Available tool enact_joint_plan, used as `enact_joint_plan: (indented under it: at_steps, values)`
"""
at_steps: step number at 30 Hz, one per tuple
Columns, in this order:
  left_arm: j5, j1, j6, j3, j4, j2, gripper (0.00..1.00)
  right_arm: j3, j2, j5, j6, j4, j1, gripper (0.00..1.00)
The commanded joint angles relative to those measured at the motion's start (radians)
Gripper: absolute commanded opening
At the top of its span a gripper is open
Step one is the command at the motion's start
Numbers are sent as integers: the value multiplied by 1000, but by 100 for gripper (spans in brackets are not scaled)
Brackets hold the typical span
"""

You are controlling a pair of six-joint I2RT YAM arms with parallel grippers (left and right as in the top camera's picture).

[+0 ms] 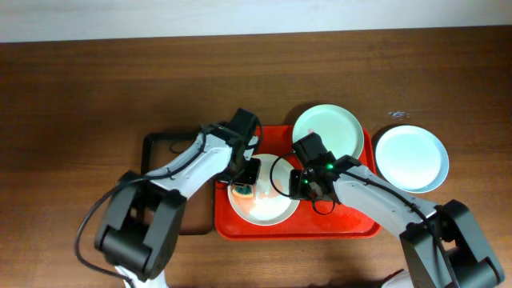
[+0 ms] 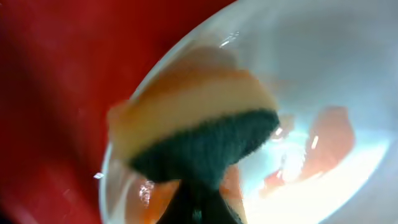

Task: Clean dirty plates on tray and stack at the side
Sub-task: 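Scrub the center plate with the sponge in the left gripper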

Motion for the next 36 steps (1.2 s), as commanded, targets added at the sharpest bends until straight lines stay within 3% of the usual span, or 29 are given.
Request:
enact_joint_plan:
  at_steps: [1, 3, 4, 7, 11, 16, 25, 26, 28, 29, 31, 33, 36]
  values:
    - [148, -5, -13, -5, 5, 83, 0, -6, 6, 9, 11, 0, 2, 4]
    - [356, 3, 52, -3, 5, 50, 0, -6, 6, 9, 11, -1, 2, 4]
    - [361, 9, 52, -3, 5, 14, 0, -6, 6, 9, 11, -1, 2, 4]
    - [167, 15, 15, -3, -4, -126, 0, -6, 6, 9, 11, -1, 2, 4]
    - [-17, 11, -44, -49, -19, -137, 0, -6, 6, 9, 11, -1, 2, 4]
    - [-27, -5, -123, -248, 183, -136, 0, -6, 6, 9, 11, 0, 2, 4]
    - [-1, -73, -123, -290, 256, -133, 0, -6, 6, 9, 11, 0, 2, 4]
    - [12, -75, -127, -290, 256, -133, 0, -6, 6, 9, 11, 0, 2, 4]
    - [255, -75, -117, -288, 280, -133, 0, -6, 6, 9, 11, 0, 2, 4]
    - [304, -71, -86, -280, 283, -133, 0, -6, 6, 9, 11, 0, 2, 4]
    - [325, -3, 1, -147, 138, -151, 0, -6, 6, 9, 11, -1, 2, 4]
    - [110, 93, 8, 26, -63, -195, 0, -6, 6, 9, 11, -1, 2, 4]
    - [-73, 212, 8, 130, -229, -234, 0, -6, 6, 9, 10, -1, 2, 4]
